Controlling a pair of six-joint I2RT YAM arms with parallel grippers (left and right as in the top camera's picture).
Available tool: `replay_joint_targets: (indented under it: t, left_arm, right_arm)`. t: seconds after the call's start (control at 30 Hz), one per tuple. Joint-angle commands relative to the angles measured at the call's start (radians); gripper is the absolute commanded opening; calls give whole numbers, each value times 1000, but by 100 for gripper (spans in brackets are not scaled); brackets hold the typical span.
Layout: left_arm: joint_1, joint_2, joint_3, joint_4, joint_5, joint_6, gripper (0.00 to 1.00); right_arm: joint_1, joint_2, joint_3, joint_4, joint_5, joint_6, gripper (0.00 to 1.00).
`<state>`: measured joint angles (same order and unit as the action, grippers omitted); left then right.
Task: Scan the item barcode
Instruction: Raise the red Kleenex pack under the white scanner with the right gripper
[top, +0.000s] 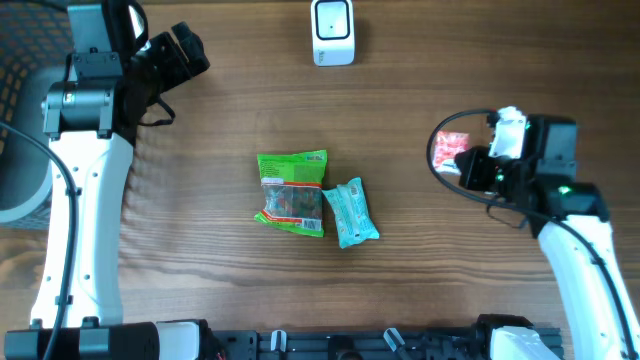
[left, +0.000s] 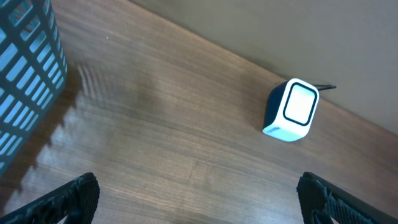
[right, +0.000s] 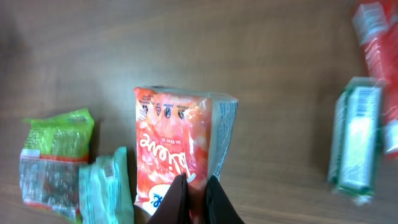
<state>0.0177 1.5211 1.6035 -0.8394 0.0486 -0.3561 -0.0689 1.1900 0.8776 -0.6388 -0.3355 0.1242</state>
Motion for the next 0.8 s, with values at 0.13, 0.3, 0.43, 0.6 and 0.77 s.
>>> replay_joint_targets:
  t: [0.13, 0.3, 0.43, 0.6, 0.77]
  left_arm:
    - [-1, 3, 1, 3, -17, 12, 100]
    - [-1, 3, 1, 3, -17, 12, 100]
    - [-1, 3, 1, 3, -17, 12, 100]
    - [-1, 3, 1, 3, -17, 12, 100]
    - [-1, 3, 1, 3, -17, 12, 100]
  right_arm:
    - [177, 221, 718, -402, 356, -77, 4]
    - [365, 540, 1220, -576, 586, -116, 4]
    - [520, 689, 1303, -409, 866, -297, 4]
    - [593, 875, 1302, -136, 959, -441, 4]
    - [594, 1094, 1301, 107, 974, -587, 4]
